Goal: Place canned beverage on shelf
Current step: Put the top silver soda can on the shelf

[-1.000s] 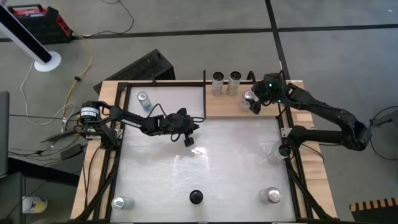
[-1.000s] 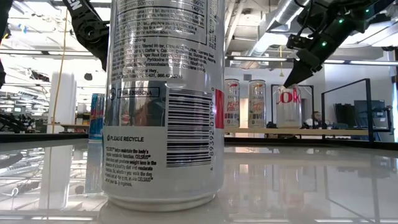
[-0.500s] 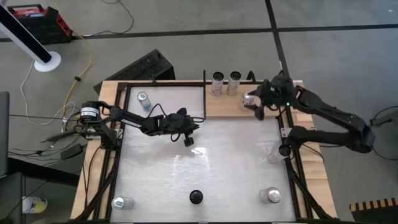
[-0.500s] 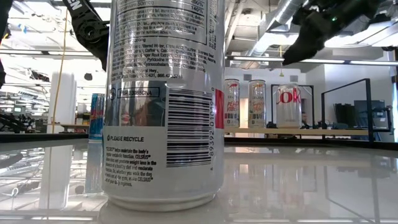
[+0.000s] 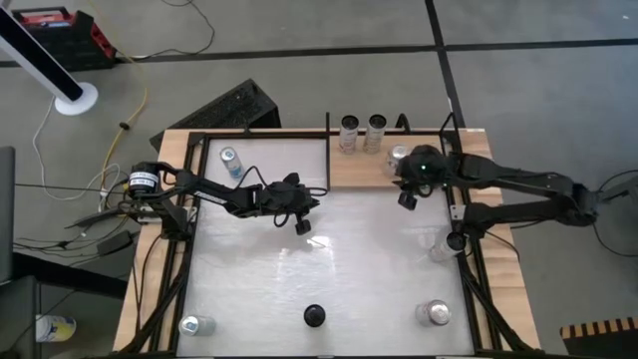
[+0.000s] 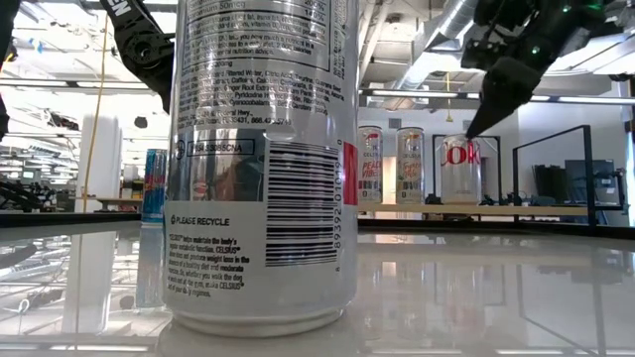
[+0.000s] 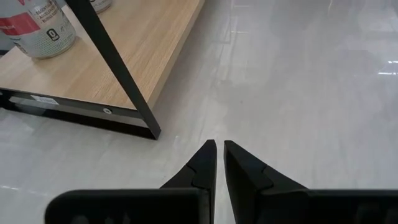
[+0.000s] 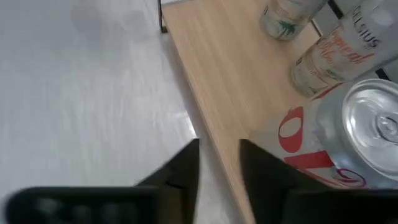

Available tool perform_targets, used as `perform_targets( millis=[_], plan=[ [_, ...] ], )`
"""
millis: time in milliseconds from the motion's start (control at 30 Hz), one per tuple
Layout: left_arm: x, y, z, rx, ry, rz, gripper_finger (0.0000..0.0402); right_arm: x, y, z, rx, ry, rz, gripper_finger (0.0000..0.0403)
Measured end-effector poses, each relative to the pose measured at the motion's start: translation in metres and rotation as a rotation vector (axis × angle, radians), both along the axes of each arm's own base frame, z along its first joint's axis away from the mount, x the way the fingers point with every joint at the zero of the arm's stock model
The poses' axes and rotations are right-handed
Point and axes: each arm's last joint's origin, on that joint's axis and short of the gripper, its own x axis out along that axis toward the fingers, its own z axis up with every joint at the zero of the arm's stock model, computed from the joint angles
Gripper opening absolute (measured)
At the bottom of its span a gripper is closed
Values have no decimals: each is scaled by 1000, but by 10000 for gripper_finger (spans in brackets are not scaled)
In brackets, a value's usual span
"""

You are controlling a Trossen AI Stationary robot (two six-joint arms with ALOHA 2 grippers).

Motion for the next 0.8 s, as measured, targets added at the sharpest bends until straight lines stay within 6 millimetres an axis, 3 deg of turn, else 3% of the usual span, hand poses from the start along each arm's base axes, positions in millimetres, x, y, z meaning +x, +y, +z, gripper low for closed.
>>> perform_targets(
  millis=[133,200,400,567,800],
  plan=[
    [0,0,0,0,0,-1,18,5,-7,-6,-7,46,1,46],
    [0,0,0,0,0,-1,18,7,-12,-10,-11,67,-5,17],
    [0,0,0,0,1,-1,18,10,-28,-20,3,112,-62,37],
    [0,0,0,0,1,-1,18,13,-41,-28,4,144,-89,15],
    [0,0,0,0,4,-2,18,14,-53,-33,2,149,-126,30]
  ],
)
